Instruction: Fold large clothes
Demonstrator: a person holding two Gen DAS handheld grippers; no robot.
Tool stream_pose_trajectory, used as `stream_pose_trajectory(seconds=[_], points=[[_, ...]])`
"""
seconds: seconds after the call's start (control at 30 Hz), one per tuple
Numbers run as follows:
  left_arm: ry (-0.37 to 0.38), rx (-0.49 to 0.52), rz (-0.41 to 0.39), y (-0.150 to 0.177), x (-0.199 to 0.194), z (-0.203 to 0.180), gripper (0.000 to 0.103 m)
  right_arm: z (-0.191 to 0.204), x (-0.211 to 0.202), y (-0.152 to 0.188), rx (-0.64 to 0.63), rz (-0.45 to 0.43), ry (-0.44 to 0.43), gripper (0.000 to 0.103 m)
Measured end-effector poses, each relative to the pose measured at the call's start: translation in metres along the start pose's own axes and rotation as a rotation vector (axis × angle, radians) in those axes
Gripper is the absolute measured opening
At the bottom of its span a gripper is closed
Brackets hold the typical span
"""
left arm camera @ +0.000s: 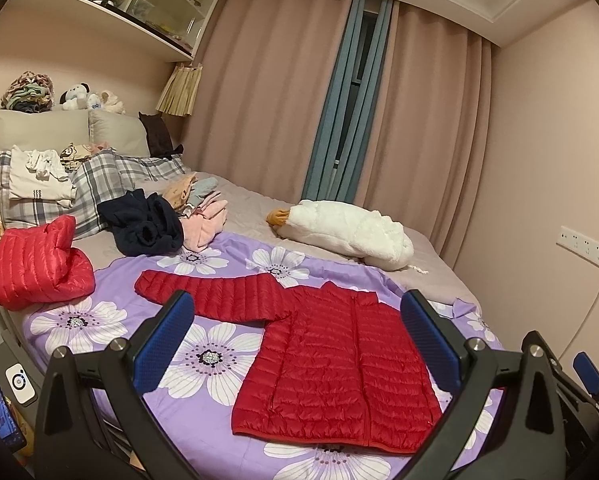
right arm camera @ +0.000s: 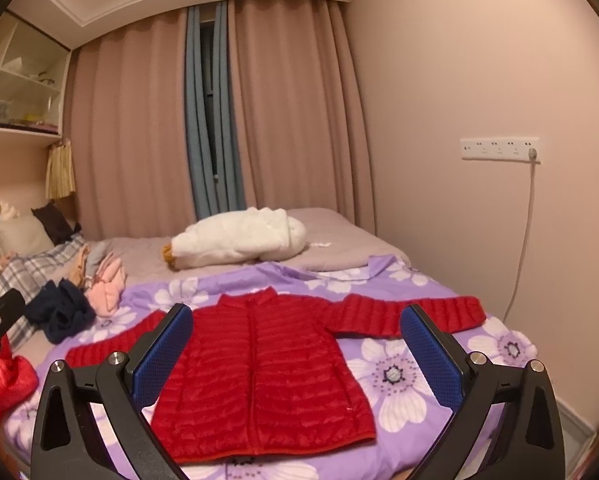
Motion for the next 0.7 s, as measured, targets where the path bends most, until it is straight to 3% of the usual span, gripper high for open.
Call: stream_pose_trajectory(seconds=[0.7], points=[[0.0,0.009,0.03,0.0074,0.0026,0.0048,0.103,0.0022,0.0031,-0.0017,-0.015,0.007,0.005,0.102]])
Point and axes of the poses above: each gripper's, at about its wrist camera, not at the fingertips, and x roughly the way its jaws point, z to its left, y to its underside, the point moved 9 cm from there along x, roughly the way its jaws point, and after that the axes turned 7 degrees about x, right-handed, at the moved point
